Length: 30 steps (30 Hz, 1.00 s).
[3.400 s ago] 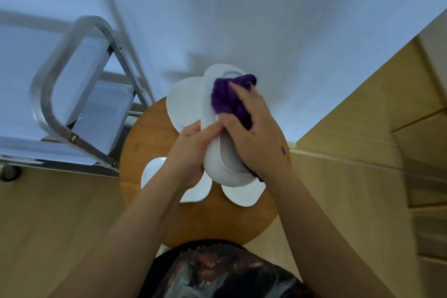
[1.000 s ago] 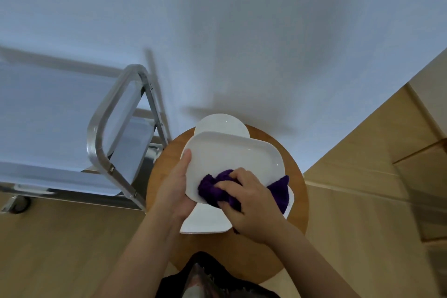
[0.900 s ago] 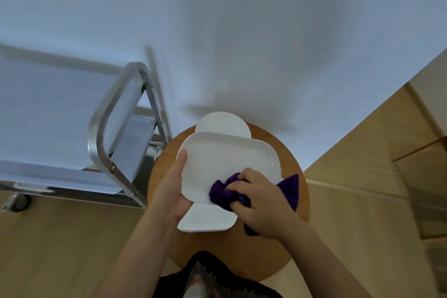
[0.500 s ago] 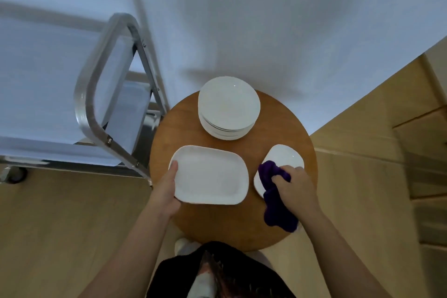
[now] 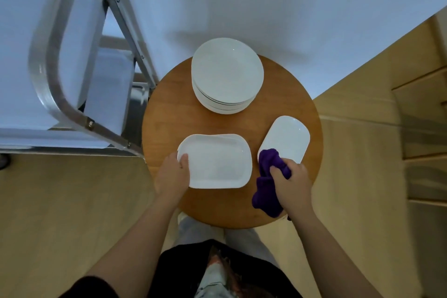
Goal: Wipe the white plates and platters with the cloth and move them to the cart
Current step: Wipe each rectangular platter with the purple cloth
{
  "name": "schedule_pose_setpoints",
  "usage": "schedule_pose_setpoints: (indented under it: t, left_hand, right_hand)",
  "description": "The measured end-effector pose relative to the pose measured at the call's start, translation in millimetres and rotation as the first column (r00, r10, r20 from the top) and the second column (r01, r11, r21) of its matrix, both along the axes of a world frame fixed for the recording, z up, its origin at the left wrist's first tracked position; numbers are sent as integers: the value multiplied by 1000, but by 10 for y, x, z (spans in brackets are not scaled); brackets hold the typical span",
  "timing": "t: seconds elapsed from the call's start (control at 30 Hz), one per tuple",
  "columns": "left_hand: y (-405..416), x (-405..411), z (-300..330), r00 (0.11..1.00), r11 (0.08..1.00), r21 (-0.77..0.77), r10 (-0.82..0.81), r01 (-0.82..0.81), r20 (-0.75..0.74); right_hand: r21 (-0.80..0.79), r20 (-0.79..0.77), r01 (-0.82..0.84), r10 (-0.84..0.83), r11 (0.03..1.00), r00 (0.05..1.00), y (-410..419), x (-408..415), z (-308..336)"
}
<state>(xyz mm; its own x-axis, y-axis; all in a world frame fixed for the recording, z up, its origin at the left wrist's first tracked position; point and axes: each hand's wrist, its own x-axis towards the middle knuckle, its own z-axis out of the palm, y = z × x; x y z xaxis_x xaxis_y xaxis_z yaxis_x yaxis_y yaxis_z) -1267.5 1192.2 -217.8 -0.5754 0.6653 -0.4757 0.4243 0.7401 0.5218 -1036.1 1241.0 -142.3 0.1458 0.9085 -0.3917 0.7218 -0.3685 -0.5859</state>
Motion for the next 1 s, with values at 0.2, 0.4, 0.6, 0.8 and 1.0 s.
schedule_pose_setpoints:
  t: [0.2,0.4,0.6,0.8,1.0]
  left_hand:
    - [39,10,-216,992,976,-215,-6,-22,-126]
    - [18,-8,-265,992,951,-296,56,-87,-112]
    - [127,536,110,990,990,-70,-115,121,79]
    - [485,1653,90,707,969,-241,131,57,694]
    - [950,2190,-331,640,866,-354,500,-354,583]
  right_hand:
    - [-22,2,23,-23,999,1000,-24,-11,-25]
    - [-37,-34,24,-26,999,999,39,27,-64]
    - [-42,-175,120,-125,992,977,182,250,-97]
    - [-63,-260,243,-251,968,932,383,616,-122]
    - [-112,-288,236,-259,965,922,623,1048,-150]
